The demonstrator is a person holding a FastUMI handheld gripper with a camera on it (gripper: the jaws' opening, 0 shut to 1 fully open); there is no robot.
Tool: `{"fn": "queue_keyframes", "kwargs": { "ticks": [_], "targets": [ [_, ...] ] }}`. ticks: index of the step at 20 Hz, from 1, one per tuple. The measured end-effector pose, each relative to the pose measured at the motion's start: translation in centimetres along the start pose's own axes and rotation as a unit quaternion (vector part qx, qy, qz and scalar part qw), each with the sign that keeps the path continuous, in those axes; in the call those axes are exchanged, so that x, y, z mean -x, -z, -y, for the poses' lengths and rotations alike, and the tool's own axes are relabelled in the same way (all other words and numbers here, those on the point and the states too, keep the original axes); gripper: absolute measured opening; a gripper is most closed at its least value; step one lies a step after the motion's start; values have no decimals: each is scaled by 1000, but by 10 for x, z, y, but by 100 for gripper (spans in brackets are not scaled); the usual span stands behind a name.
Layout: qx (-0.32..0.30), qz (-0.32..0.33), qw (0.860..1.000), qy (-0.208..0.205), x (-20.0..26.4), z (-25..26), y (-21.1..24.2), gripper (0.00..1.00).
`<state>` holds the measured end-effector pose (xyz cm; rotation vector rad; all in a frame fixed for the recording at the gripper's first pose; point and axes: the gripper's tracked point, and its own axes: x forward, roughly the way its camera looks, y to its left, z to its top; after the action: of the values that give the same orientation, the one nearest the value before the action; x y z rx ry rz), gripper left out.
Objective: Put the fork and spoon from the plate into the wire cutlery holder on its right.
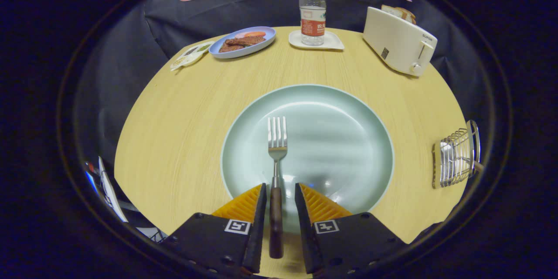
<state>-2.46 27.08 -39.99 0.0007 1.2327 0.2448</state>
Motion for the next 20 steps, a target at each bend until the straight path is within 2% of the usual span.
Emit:
{"fn": "queue_keyframes", "kwargs": {
  "ticks": [2, 4, 5, 9, 14, 17, 20],
  "targets": [
    [-13, -10, 1000, 9, -3, 0, 1, 7],
    [-25, -23, 999, 5, 4, 6, 1, 11],
    [-25, -30, 999, 3, 5, 8, 2, 1],
    [-23, -34, 999, -5, 31, 21, -10, 1],
    [-42, -40, 998, -23, 92, 47, -32, 1],
    [-46, -26, 998, -26, 135, 82, -51, 1],
    [-39, -6, 999, -12, 174, 131, -69, 1]
  ]
}}
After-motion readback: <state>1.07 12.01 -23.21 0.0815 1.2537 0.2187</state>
